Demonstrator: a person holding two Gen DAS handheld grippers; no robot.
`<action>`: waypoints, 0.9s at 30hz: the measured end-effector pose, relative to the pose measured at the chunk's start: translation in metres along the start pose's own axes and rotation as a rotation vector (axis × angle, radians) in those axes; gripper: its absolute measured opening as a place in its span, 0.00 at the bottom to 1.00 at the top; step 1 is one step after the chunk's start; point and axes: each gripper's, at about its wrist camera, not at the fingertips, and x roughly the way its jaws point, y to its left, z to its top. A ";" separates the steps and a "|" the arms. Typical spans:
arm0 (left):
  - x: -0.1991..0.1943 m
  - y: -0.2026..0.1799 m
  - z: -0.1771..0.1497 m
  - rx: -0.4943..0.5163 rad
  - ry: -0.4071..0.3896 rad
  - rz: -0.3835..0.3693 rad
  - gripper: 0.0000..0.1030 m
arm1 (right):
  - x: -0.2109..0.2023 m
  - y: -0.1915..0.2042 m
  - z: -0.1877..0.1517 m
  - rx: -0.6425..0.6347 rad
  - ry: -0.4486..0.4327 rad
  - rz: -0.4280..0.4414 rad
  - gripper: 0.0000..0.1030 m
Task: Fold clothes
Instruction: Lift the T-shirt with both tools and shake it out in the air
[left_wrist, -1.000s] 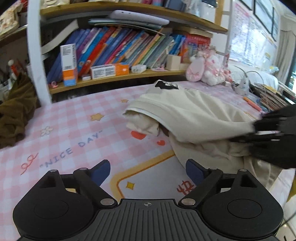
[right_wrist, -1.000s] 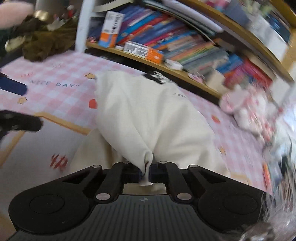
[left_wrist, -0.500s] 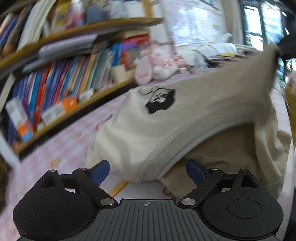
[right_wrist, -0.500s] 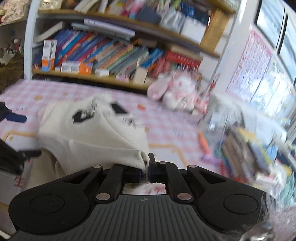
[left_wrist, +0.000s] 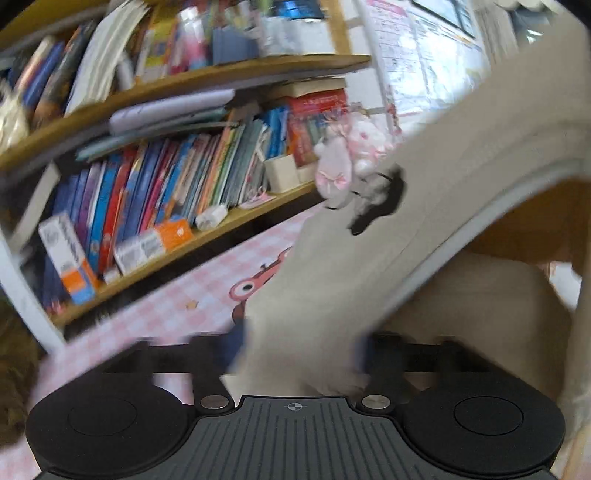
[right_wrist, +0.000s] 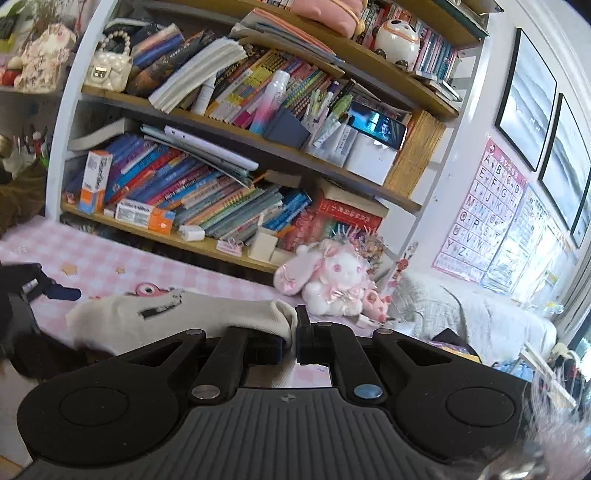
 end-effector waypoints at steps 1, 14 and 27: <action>-0.004 0.008 0.001 -0.041 -0.008 -0.004 0.15 | 0.000 0.000 -0.003 0.004 0.013 0.003 0.06; -0.191 0.056 0.073 -0.126 -0.505 0.246 0.06 | -0.036 0.024 0.000 -0.030 -0.128 0.069 0.05; -0.351 0.067 0.138 -0.128 -1.191 0.316 0.06 | -0.224 -0.048 0.095 0.123 -0.978 0.061 0.05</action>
